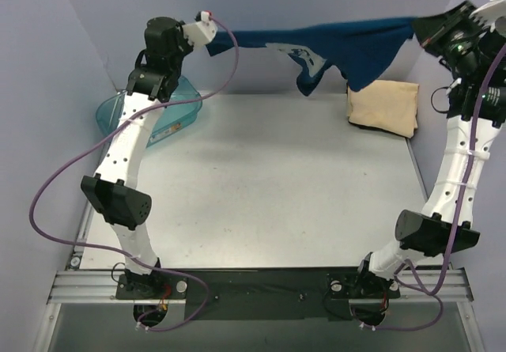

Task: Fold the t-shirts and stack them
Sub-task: Flatten out the tshirt

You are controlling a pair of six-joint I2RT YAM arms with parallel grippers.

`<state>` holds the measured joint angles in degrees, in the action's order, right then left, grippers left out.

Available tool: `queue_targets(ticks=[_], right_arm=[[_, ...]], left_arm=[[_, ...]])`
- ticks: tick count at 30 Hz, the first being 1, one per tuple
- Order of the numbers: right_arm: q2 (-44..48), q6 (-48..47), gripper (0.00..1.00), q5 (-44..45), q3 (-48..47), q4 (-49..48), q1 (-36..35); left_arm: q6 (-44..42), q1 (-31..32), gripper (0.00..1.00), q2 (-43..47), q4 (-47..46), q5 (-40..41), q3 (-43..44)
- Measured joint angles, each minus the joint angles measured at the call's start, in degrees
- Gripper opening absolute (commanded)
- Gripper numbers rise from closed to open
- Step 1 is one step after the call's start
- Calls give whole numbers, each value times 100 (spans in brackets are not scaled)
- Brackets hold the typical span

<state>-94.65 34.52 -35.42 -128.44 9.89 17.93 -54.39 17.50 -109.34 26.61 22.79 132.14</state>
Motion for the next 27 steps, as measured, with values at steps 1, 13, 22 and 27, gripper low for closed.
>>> queue_targets(ticks=[1,13,22,27], right_arm=[[258,-203,0,-94,533,111,4],[4079,-2131,0,28,5532,2677,-1331],[4837,-1438,0,11,8389,3982,-1574],[4850,-1392,0,146,8439,4317,-1578]], left_arm=[[-26,-11,0,184,13,-79,-461],[-809,1025,38,3353,850,-1034,-7447],[-780,1207,92,3593,2726,-1880,-8542],[-745,1207,66,4057,3506,-2446,-8540]])
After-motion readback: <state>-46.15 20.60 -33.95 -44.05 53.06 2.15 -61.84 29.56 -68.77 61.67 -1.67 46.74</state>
